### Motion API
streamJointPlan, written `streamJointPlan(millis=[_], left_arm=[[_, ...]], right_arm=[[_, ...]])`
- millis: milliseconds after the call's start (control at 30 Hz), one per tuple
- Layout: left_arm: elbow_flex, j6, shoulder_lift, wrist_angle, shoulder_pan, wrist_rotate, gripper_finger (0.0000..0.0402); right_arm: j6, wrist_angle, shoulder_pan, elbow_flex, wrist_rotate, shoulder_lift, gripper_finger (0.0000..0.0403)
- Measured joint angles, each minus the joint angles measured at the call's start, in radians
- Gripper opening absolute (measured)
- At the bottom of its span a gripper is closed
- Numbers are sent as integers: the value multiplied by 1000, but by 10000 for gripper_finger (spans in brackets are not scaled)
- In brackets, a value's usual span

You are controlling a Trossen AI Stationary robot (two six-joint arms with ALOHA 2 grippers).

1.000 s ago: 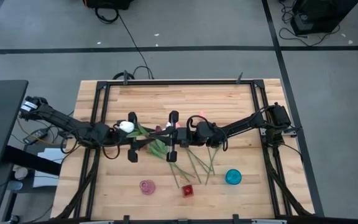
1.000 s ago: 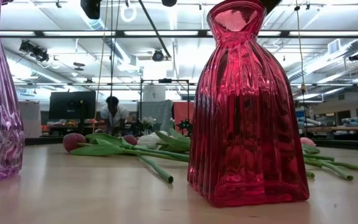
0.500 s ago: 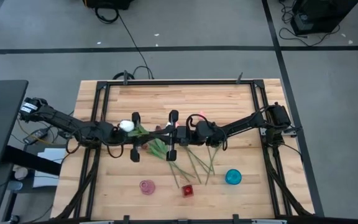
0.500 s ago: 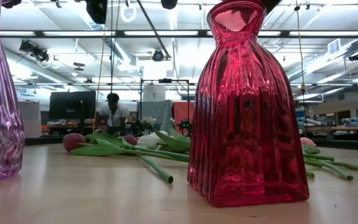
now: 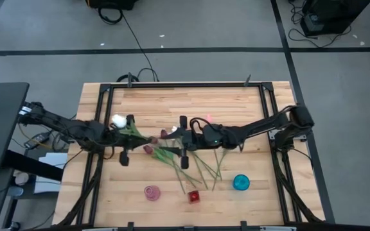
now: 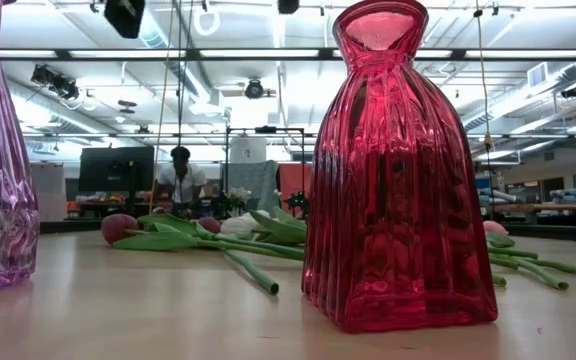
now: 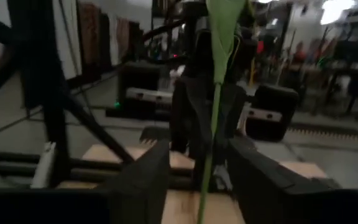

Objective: Sort flowers into vase by color
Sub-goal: Put the right white flower into the pink vase

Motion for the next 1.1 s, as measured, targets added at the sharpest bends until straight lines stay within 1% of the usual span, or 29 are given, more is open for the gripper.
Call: streamJointPlan(millis=[100, 167, 267, 367, 467, 600, 667, 767, 933, 1000, 1100], left_arm=[[0, -30, -73, -65, 0, 97, 3], [0, -48, -113, -100, 0, 148, 3], [3, -68, -155, -154, -1, 182, 3], [34, -92, -156, -222, -1, 229, 4], [70, -128, -119, -273, -18, 269, 4], [144, -130, -31, -343, -63, 271, 4], [186, -126, 9, -356, -88, 274, 4], [230, -122, 54, -346, -132, 276, 5], [241, -114, 110, -286, -213, 305, 5], [241, -112, 133, -278, -242, 288, 5], [241, -105, 169, -264, -269, 231, 5]], right_arm=[[48, -132, 1, 0, -6, -68, 202], [76, -224, 1, 0, -5, -105, 210], [102, -336, 6, 0, 0, -146, 214], [127, -432, 12, 0, 0, -176, 213], [156, -506, 11, 0, 2, -190, 210], [161, -551, 8, 0, 75, -191, 209], [160, -563, 0, 0, 94, -191, 209], [168, -579, -10, 0, 95, -191, 209], [175, -597, -18, 0, 95, -191, 209], [187, -603, -23, 0, 94, -191, 209], [187, -605, -32, 0, 95, -191, 209]])
